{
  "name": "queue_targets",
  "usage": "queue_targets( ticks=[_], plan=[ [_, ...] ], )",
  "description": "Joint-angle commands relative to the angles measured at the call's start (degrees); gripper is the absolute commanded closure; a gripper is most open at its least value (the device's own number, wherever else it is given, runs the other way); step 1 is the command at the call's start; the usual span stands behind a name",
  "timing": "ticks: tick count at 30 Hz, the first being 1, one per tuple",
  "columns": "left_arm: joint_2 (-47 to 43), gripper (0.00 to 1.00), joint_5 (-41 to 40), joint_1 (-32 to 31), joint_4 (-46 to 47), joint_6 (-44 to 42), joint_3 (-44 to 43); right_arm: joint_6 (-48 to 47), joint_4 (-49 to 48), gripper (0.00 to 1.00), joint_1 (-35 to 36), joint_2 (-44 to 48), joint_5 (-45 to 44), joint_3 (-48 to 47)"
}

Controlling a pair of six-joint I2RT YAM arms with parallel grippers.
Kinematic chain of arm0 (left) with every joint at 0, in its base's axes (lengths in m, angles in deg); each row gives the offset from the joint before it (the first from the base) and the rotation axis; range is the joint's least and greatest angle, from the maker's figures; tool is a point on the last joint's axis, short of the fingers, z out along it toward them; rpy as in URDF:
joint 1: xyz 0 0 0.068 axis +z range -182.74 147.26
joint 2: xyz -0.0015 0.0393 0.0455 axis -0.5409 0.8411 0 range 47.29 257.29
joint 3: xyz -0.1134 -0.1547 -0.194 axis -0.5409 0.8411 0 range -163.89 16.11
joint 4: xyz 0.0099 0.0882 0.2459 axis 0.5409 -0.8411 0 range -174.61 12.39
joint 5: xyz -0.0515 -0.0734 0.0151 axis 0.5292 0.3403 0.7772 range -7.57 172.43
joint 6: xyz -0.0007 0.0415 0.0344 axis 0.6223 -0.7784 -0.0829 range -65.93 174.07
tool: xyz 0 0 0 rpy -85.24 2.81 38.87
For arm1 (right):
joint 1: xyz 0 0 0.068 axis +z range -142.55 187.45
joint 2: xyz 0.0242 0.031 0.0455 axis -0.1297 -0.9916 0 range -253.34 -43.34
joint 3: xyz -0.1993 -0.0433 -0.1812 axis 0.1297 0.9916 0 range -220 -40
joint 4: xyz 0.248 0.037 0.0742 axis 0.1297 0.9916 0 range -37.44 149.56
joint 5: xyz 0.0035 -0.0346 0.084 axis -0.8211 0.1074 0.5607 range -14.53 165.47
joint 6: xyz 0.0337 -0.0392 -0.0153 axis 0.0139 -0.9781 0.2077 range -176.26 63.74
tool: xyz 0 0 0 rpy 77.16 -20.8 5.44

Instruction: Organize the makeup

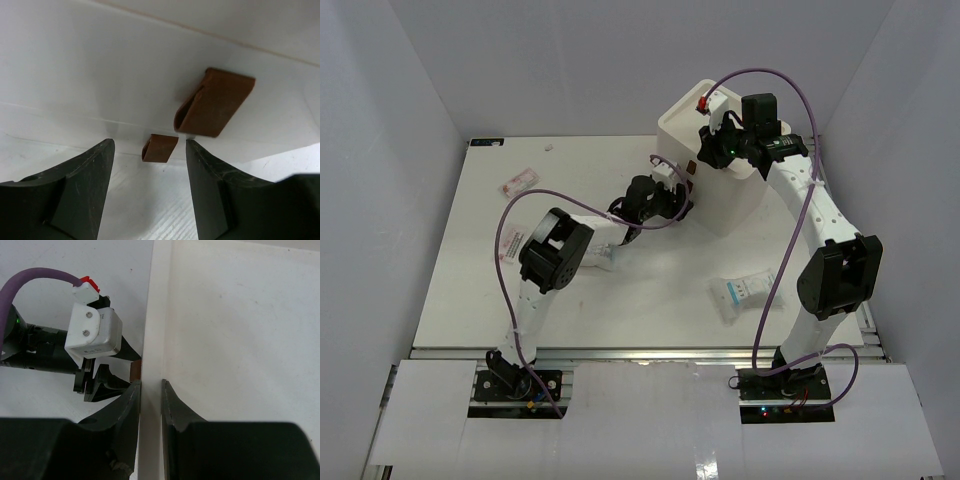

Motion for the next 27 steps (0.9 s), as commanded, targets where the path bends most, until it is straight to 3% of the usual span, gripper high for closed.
queue_targets(
  ticks=[1, 5, 7, 13, 19, 27],
  plan=[
    [1.85, 0.36, -0.50, -0.23, -0.06, 0.40, -4.44, 1.14, 6.40, 0.84, 1.18, -1.73, 4.83, 0.95],
    [2.82, 0.61, -0.77, -0.23, 0.37, 1.76, -5.63, 1.11, 6.40, 0.84, 1.18, -1.46, 4.63, 1.31],
    [2.79, 0.78, -0.74, -0.23, 0.29, 2.34, -5.57, 1.08, 6.40, 0.84, 1.18, -1.35, 4.36, 1.42],
    [-0.87, 1.00, -1.48, -0.23, 2.04, 2.86, -0.47, 1.02, 6.31, 0.85, 1.16, -1.11, 3.59, 1.86],
    [-8.65, 1.00, -1.30, -0.16, 3.98, 3.34, 9.70, 1.15, 5.92, 0.85, 0.48, -0.81, 2.66, 2.66],
    [-24.70, 1.00, -1.01, -0.14, 7.46, 6.55, 31.74, 1.53, 5.46, 0.85, -0.82, -1.01, 1.94, 2.95]
  ],
)
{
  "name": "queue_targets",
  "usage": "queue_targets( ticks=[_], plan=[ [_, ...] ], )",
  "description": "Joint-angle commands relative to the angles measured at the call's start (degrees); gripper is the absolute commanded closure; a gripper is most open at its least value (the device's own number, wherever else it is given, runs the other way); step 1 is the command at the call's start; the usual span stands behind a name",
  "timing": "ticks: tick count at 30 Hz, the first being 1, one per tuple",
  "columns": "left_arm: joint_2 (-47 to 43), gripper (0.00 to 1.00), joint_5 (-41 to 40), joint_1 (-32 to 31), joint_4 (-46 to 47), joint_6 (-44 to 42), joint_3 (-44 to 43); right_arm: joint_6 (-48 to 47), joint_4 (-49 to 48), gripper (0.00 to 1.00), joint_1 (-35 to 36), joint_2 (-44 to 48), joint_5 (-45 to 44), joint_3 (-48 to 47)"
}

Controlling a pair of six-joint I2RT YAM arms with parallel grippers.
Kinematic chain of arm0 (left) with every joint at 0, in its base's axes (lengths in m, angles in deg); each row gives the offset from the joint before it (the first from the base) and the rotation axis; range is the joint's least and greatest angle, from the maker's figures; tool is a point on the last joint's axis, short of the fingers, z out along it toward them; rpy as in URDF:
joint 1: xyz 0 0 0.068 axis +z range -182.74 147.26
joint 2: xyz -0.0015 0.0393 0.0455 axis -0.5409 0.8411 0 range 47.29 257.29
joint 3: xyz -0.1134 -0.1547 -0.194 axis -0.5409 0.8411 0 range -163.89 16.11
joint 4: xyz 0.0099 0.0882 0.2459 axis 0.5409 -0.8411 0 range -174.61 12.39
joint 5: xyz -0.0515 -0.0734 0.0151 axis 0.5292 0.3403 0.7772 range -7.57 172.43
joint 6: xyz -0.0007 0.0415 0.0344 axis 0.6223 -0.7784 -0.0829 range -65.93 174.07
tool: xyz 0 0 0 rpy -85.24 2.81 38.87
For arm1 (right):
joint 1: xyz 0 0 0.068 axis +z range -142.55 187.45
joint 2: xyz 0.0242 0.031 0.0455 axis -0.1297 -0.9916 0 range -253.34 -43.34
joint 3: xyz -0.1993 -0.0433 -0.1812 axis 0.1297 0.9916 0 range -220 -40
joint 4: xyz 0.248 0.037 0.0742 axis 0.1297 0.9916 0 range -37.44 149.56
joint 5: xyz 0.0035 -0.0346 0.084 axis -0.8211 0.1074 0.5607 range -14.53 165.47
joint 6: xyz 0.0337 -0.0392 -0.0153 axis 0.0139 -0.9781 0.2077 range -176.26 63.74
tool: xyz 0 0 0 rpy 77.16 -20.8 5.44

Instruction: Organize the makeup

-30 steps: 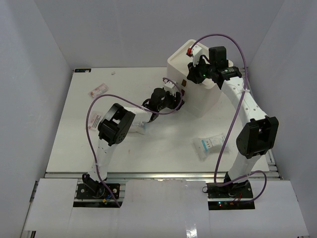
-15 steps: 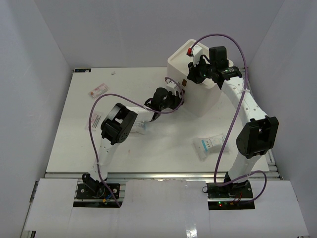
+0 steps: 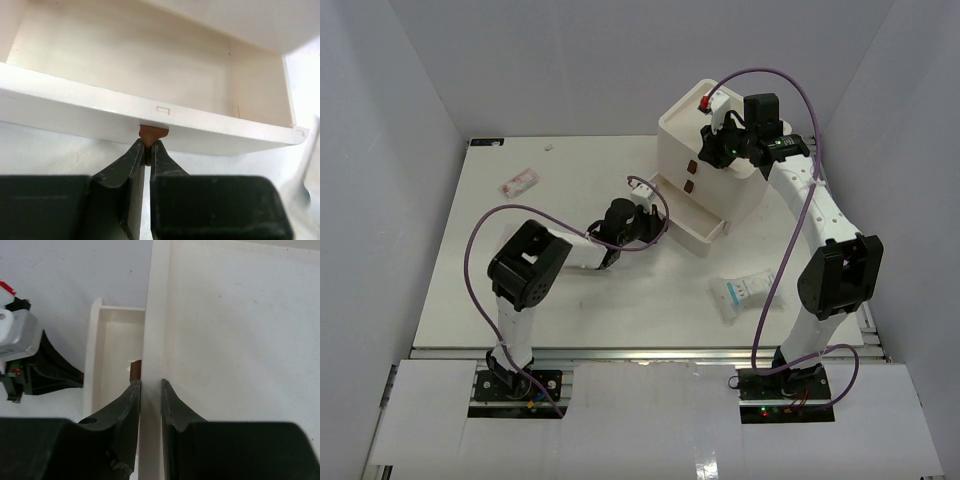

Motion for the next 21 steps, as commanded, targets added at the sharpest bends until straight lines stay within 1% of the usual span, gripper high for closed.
queue_targets(
  ticks=[1, 5, 8, 9, 10, 11, 12, 13, 16, 21],
  plan=[
    [-11.78, 1.00, -0.14, 0.11, 3.50, 2.35, 10.58, 1.46, 6.02, 0.85, -0.20, -1.09, 1.24, 2.56],
    [-15.73, 0.99, -0.91, 0.14, 3.56, 2.43, 15.22, 1.71, 6.03, 0.84, -0.36, -0.88, 1.25, 2.65],
    [-16.25, 0.84, -0.81, 0.58, 2.43, 2.06, 15.26, 1.71, 6.22, 0.78, -0.36, -0.49, 1.79, 2.53],
    [-16.28, 0.76, -0.41, 0.78, 1.91, 2.09, 14.80, 1.68, 6.39, 0.74, -0.36, -0.20, 2.14, 2.45],
    [-16.35, 0.64, 0.28, 1.01, 1.27, 2.27, 13.92, 1.54, 6.71, 0.68, -0.36, 0.36, 2.57, 2.35],
    [-16.54, 0.54, 1.11, 1.33, 0.95, 2.46, 13.03, 1.29, 6.97, 0.60, -0.36, 1.00, 3.14, 2.22],
    [-16.76, 0.50, 1.71, 1.55, -0.11, 2.61, 11.94, 1.07, 7.19, 0.52, -0.36, 2.00, 3.59, 2.00],
    [-17.01, 0.45, 2.38, 1.75, -1.08, 2.59, 11.23, 0.72, 7.36, 0.47, -0.36, 3.04, 3.81, 1.77],
    [-18.53, 0.32, 3.90, 2.21, -4.43, 2.35, 9.00, -0.57, 7.92, 0.35, -0.36, 5.70, 4.16, 1.05],
    [-24.14, 0.18, 5.42, 3.64, -9.13, 1.31, 7.97, -2.25, 8.73, 0.28, -0.36, 11.28, 4.63, -0.41]
  ],
)
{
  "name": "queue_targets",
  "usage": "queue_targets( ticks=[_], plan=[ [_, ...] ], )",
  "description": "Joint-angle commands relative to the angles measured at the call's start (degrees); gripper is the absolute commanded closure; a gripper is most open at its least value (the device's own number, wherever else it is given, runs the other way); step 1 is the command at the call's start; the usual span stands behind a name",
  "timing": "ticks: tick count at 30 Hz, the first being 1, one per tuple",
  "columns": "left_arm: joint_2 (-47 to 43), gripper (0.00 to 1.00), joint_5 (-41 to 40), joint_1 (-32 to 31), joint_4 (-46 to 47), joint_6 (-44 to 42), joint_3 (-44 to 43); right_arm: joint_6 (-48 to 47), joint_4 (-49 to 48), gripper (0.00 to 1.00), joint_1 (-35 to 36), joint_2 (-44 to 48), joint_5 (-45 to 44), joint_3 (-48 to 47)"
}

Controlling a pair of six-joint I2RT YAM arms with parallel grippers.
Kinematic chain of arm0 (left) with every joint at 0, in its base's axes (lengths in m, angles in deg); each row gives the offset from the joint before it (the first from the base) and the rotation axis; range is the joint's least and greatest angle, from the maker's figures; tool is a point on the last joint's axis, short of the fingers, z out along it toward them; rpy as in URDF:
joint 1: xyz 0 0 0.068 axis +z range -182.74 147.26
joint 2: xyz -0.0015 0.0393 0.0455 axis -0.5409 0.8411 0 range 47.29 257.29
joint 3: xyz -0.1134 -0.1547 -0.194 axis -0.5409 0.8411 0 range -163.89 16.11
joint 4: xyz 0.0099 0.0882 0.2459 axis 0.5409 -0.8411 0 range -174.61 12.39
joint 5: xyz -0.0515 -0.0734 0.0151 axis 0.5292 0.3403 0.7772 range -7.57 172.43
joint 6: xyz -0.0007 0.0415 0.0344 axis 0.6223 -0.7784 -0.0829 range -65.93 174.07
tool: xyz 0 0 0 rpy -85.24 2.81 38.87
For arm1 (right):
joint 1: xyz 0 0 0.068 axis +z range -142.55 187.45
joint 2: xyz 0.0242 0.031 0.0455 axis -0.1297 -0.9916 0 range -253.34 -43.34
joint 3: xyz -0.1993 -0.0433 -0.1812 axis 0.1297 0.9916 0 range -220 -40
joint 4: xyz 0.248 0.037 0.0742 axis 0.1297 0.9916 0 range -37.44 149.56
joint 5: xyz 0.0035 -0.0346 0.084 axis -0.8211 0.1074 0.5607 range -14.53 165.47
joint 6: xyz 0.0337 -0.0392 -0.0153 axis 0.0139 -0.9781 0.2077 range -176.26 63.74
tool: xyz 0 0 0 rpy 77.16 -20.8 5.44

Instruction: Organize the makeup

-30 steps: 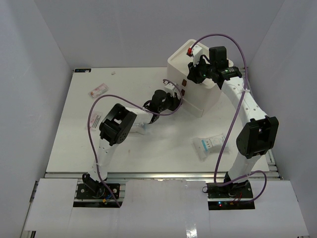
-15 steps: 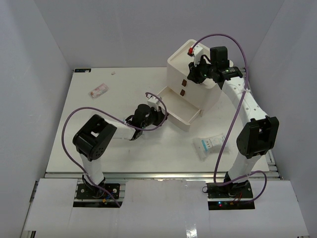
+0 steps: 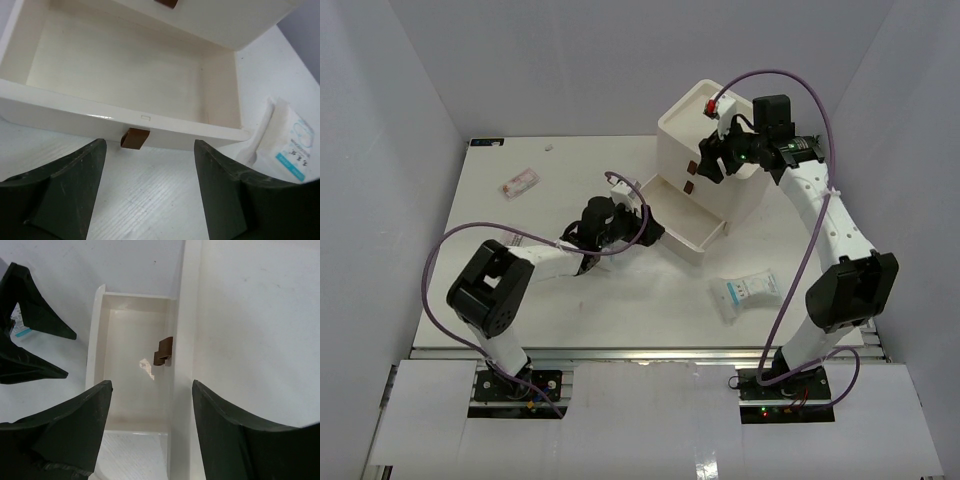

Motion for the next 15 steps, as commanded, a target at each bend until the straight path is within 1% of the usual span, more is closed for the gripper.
queue_targets(
  ticks=[1, 4, 8, 11, 13, 15],
  plan=[
    [-9.63, 0.16, 2.79, 1.72, -4.84, -1.26, -2.43, -1.90, 2.54, 0.27, -0.15, 7.65, 1.79, -1.10],
    [-14.24, 0.12, 2.88, 3.16, -8.37, -1.79, -1.90, -3.95, 3.15, 0.24, -0.15, 9.95, 4.35, -0.28],
    [-19.37, 0.06, 1.97, 6.20, -13.78, -2.67, -0.89, -9.18, 5.34, 0.23, -0.15, 12.96, 13.68, 3.05],
    [-21.48, 0.04, 1.51, 9.14, -18.10, -3.62, -1.04, -12.88, 6.92, 0.21, 0.25, 15.24, 22.68, 7.92],
    [-22.05, 0.04, 2.00, 13.30, -20.79, -3.04, -1.51, -14.55, 7.35, 0.20, 1.52, 16.82, 28.10, 13.78],
    [-22.14, 0.04, 3.31, 16.23, -23.25, -2.01, -2.32, -14.90, 6.82, 0.21, 4.05, 17.65, 29.73, 17.50]
  ],
)
